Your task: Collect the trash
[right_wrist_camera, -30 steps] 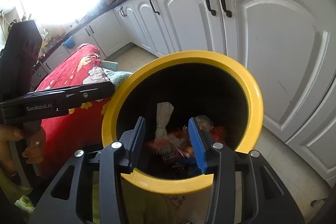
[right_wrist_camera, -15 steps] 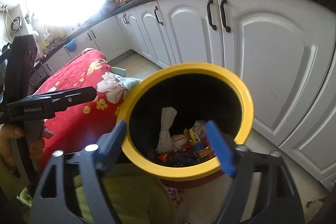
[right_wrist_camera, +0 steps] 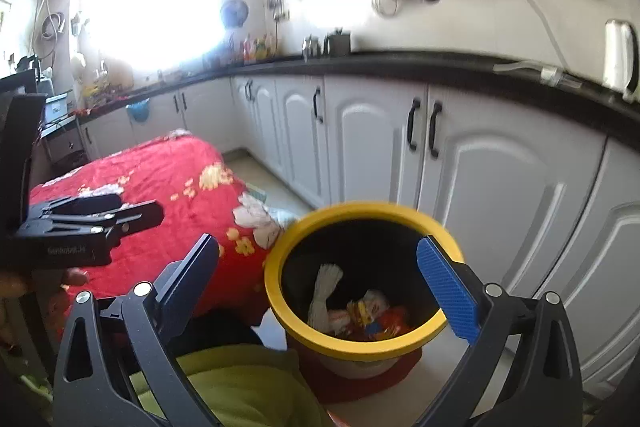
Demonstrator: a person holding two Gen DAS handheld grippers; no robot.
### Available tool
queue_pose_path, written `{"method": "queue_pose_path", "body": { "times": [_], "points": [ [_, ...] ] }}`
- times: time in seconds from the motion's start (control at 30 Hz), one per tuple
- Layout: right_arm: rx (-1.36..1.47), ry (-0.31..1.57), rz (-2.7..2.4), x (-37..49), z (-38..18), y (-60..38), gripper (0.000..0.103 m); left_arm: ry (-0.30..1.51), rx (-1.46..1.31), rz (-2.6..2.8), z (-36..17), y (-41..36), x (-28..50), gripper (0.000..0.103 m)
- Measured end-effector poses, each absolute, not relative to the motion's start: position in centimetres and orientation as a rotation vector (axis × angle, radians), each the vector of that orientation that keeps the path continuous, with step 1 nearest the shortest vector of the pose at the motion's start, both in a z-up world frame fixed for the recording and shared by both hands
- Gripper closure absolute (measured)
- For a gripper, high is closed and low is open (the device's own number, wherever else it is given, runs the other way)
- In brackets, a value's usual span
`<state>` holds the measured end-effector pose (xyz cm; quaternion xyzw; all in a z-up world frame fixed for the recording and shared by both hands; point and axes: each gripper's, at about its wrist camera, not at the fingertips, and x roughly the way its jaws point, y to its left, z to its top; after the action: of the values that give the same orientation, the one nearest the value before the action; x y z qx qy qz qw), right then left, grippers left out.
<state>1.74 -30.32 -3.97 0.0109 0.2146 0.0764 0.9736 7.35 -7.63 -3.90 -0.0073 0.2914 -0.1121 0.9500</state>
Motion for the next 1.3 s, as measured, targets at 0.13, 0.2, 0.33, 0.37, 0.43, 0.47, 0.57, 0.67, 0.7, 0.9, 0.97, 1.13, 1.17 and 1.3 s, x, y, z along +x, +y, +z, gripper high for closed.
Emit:
{"method": "queue_pose_path", "body": {
  "times": [0.13, 0.2, 0.33, 0.37, 0.43, 0.47, 0.57, 0.67, 0.7, 0.9, 0.97, 1.13, 1.17, 1.3],
  "points": [
    [0.010, 0.333, 0.119, -0.9, -3.5, -29.2, 0.006, 0.520, -0.021, -0.177, -3.2, -6.5, 4.7, 0.011],
    [0.007, 0.303, 0.110, -1.9, -3.5, -28.7, 0.006, 0.494, -0.013, -0.180, -3.0, -6.3, 3.7, 0.011],
    [-0.004, 0.271, 0.096, -3.4, -3.9, -28.0, 0.006, 0.450, -0.044, -0.169, -2.6, -5.5, 2.1, 0.011],
    [-0.012, 0.263, 0.085, -3.4, -3.9, -27.9, 0.006, 0.443, -0.046, -0.166, -2.6, -5.5, 1.9, 0.011],
    [-0.011, 0.246, 0.070, -3.5, -3.8, -27.9, 0.006, 0.426, -0.044, -0.163, -2.5, -5.5, 1.5, 0.011],
    [-0.007, 0.240, 0.069, -3.6, -3.8, -27.9, 0.006, 0.421, -0.046, -0.162, -2.5, -5.4, 1.4, 0.011],
    [-0.007, 0.239, 0.072, -3.7, -3.9, -28.0, 0.006, 0.417, -0.055, -0.165, -2.4, -5.3, 1.3, 0.011],
    [-0.010, 0.239, 0.077, -3.7, -3.9, -27.8, 0.006, 0.410, -0.052, -0.167, -2.4, -5.3, 1.1, 0.011],
    [-0.013, 0.240, 0.077, -3.7, -4.0, -27.8, 0.006, 0.409, -0.052, -0.168, -2.4, -5.3, 1.0, 0.011],
    [-0.020, 0.252, 0.084, -3.8, -4.2, -27.5, 0.006, 0.401, -0.050, -0.170, -2.4, -5.4, 0.8, 0.011],
    [-0.018, 0.254, 0.083, -3.8, -4.2, -27.6, 0.006, 0.400, -0.048, -0.170, -2.4, -5.3, 0.8, 0.011],
    [-0.009, 0.260, 0.081, -3.5, -4.2, -27.9, 0.006, 0.399, -0.049, -0.170, -2.3, -5.4, 0.9, 0.011],
    [-0.008, 0.261, 0.080, -3.5, -4.2, -27.9, 0.006, 0.398, -0.050, -0.171, -2.3, -5.3, 0.9, 0.011],
    [-0.005, 0.264, 0.079, -3.4, -4.3, -28.0, 0.006, 0.400, -0.052, -0.171, -2.3, -5.3, 0.9, 0.011]
  ]
}}
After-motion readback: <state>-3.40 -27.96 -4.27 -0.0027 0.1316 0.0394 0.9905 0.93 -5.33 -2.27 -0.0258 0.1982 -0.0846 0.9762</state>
